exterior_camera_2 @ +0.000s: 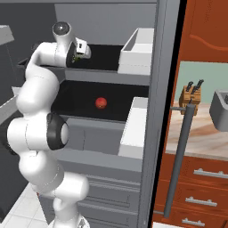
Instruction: Grab the lime and onion from the fridge, place them in the blender, close the lid, and turn on the blender to create a marinade.
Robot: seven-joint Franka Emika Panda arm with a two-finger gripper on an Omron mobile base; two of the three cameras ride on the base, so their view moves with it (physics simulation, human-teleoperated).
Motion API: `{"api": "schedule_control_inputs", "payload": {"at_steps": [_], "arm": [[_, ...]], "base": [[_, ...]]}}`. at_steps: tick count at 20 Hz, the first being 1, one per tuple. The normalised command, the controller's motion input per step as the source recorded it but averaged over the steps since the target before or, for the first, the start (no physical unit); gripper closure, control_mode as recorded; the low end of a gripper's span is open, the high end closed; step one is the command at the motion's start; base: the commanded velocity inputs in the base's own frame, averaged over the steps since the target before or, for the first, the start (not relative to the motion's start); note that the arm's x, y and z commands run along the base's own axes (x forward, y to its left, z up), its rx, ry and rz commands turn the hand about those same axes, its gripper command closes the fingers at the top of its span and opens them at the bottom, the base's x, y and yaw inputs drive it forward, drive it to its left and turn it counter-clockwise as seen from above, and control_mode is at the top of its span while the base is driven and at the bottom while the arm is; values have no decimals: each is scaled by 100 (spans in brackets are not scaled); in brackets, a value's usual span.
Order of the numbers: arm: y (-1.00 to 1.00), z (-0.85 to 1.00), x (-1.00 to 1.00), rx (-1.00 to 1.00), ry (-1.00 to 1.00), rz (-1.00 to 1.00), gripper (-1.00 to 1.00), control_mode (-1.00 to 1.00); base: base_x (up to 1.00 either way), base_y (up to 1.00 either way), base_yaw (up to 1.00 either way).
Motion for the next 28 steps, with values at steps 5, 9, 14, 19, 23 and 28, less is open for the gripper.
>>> {"api": "schedule_control_inputs", "payload": {"at_steps": [5, 9, 14, 19, 23, 28], "arm": [[1, -21, 17, 0, 1, 0, 100, -100], [0, -43, 0, -2, 8, 0, 100, -100], [0, -37, 0, -1, 5, 0, 100, -100], [-2, -23, -5, 0, 0, 3, 100, -100], [-47, 0, -91, 0, -3, 0, 100, -100], [-66, 0, -100, 0, 0, -1, 100, -100]], "base": [[0, 0, 0], [0, 0, 0], [0, 0, 0], [0, 0, 0], [0, 0, 0], [0, 0, 0]]}}
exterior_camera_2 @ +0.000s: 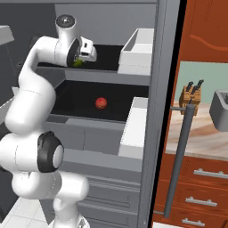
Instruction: Grab the lime and onion from the fridge, place them in the blender, close the lid, and turn on the blender to create a marinade.
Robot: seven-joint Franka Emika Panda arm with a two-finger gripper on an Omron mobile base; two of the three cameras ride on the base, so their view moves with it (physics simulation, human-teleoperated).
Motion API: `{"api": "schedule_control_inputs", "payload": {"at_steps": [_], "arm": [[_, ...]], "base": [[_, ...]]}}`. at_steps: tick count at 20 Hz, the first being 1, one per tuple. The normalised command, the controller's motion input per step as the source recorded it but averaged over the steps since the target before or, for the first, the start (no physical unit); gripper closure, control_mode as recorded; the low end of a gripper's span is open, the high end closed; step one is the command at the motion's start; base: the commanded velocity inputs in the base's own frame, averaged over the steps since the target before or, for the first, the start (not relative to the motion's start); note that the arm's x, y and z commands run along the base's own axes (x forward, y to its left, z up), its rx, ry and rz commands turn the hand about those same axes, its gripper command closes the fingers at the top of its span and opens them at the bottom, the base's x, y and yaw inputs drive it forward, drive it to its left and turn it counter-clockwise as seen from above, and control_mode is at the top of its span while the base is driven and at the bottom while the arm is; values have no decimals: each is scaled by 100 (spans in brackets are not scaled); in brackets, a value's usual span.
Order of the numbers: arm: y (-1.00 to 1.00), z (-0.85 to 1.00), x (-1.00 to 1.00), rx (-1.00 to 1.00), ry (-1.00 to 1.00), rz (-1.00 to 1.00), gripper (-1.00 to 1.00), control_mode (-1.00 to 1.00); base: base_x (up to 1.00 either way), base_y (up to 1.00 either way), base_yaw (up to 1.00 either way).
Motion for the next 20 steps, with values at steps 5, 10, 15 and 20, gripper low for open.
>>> {"api": "schedule_control_inputs", "payload": {"at_steps": [5, 10, 15, 20], "arm": [[-40, -8, -100, -3, 6, -2, 100, -100], [-15, -17, -92, -4, 12, 0, 100, -100], [0, -24, -50, -2, 11, 0, 100, -100], [0, -16, -3, 0, 6, 0, 100, -100]], "base": [[0, 0, 0], [0, 0, 0], [0, 0, 0], [0, 0, 0]]}}
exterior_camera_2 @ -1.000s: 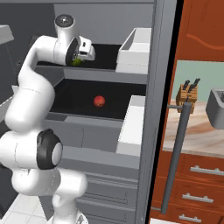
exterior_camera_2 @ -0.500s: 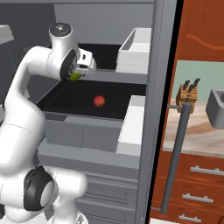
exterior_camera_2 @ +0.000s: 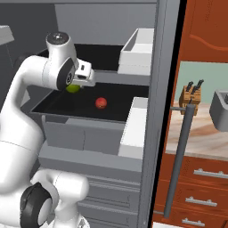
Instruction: Grab the lime and onion from the fridge, place them in the blender, close the lid, and turn on the blender to create a marinade.
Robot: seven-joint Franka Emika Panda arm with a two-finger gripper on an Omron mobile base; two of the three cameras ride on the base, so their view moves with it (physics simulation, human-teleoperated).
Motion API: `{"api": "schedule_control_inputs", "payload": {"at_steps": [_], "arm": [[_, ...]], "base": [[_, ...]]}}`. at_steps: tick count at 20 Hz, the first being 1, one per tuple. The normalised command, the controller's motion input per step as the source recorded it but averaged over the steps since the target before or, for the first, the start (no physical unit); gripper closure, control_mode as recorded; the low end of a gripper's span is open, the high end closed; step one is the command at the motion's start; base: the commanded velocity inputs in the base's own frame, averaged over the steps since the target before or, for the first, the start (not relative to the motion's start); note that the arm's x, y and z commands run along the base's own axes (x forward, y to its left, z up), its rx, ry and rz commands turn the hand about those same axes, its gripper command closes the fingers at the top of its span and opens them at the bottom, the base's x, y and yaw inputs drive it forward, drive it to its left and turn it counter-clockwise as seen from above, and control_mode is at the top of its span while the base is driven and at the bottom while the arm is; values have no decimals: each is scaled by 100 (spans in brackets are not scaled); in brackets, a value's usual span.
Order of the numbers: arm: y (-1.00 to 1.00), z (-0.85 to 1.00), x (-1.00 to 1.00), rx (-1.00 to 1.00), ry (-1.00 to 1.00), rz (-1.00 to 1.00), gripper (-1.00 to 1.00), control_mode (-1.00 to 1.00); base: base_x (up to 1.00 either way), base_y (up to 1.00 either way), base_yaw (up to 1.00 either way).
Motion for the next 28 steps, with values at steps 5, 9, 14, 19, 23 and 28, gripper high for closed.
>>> {"api": "schedule_control_inputs", "payload": {"at_steps": [5, 9, 14, 19, 23, 28], "arm": [[0, 0, 11, 0, 0, 0, 100, -100], [0, 0, 3, 0, 0, 0, 100, 100], [0, 0, 0, 0, 0, 0, 100, 100], [0, 0, 0, 0, 0, 0, 100, 100], [0, 0, 0, 0, 0, 0, 100, 100], [0, 0, 0, 0, 0, 0, 100, 100]], "base": [[0, 0, 0], [0, 0, 0], [-3, 0, 0], [-27, 3, -3], [-55, 23, -8], [-74, 42, -7]]}}
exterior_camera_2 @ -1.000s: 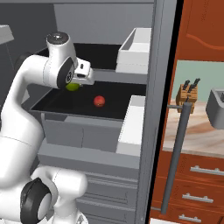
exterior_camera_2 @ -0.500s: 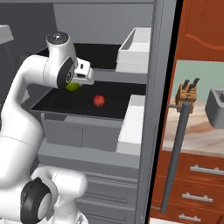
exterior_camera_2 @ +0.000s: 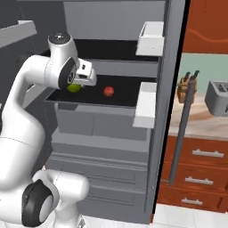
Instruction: Grab the lime and onion from the fridge, place them in the blender, close the lid, and turn on the blender to create a marinade.
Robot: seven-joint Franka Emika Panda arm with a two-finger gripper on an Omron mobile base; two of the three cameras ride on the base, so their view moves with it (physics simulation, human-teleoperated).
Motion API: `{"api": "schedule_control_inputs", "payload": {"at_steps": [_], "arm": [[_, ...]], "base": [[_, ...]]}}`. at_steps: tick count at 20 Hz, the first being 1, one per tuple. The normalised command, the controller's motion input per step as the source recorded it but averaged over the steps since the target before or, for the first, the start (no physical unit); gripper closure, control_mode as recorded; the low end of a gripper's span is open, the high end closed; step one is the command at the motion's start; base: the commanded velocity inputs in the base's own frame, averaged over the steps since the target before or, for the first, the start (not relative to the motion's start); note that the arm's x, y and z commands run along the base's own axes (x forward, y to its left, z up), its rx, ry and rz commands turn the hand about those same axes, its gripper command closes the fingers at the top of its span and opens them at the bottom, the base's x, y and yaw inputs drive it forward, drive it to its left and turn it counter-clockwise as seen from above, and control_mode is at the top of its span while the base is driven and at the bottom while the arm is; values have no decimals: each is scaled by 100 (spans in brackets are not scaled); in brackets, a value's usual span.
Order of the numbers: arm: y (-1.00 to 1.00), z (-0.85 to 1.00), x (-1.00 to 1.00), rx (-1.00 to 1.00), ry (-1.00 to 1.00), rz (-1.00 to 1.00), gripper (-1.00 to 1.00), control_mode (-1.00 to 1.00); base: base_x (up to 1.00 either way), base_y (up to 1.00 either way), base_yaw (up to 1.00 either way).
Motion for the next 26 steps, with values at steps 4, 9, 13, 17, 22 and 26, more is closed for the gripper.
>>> {"api": "schedule_control_inputs", "payload": {"at_steps": [4, 9, 13, 17, 22, 26], "arm": [[0, 0, 0, 0, 0, 0, 100, 100], [0, 0, 0, 0, 0, 0, 100, 100], [0, 0, 0, 0, 0, 0, 100, 100], [0, 0, 0, 0, 0, 0, 100, 100], [0, 0, 0, 0, 0, 0, 100, 100], [0, 0, 0, 0, 0, 0, 100, 100]], "base": [[-69, 59, -14], [-31, 41, -47], [-2, 10, -63], [0, 0, -67], [0, 0, -70], [0, 0, -71]]}}
